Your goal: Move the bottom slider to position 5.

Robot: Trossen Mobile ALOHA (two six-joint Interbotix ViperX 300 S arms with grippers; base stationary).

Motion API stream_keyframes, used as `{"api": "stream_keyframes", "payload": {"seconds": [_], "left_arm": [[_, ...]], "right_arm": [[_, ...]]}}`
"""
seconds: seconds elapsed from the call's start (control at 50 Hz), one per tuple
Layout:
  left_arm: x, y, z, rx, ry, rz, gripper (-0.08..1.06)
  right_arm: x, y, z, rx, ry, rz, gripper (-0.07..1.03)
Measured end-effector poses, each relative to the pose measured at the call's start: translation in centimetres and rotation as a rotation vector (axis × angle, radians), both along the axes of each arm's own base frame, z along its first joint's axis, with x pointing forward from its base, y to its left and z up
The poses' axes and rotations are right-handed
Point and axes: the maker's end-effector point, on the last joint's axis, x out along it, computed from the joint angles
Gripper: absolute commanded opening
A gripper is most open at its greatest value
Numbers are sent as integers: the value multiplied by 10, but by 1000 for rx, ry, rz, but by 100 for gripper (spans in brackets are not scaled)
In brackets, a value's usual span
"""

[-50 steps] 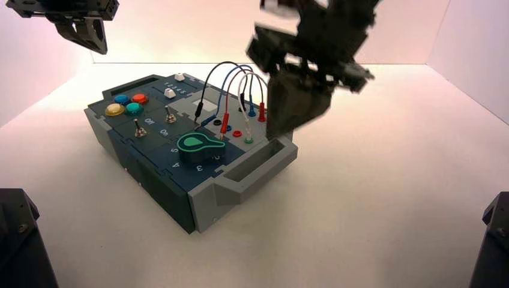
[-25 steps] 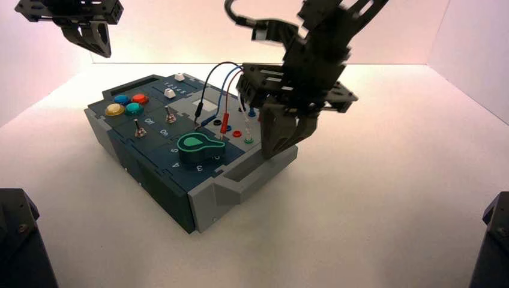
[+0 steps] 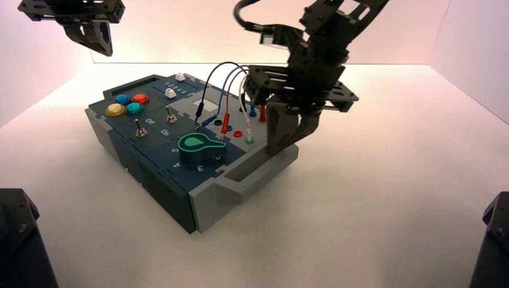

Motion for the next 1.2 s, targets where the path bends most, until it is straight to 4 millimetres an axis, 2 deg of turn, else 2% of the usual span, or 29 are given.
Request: {"api": "stream_keyframes", "payload": {"seconds": [0.16,0.38,0.68,0.98,1.2], "left_arm": [[0,-12,-16,0,45,-31,-3],[4,-26,-31,2,83,-70,-3],[9,-28,-55,22,144,-112,-3],[24,-33,-62,25,166,-134,-3],[27,-36,-67,27,197,-151,-3]], "right_arm": [[5,-12,2,-3,-5,-29,-2],[6,-13,3,-3,-7,-33,-2],[6,-13,2,-5,-6,-33,-2],[6,-13,2,-5,-6,-33,-2],[7,-14,2,-5,-6,-39,-2]]}}
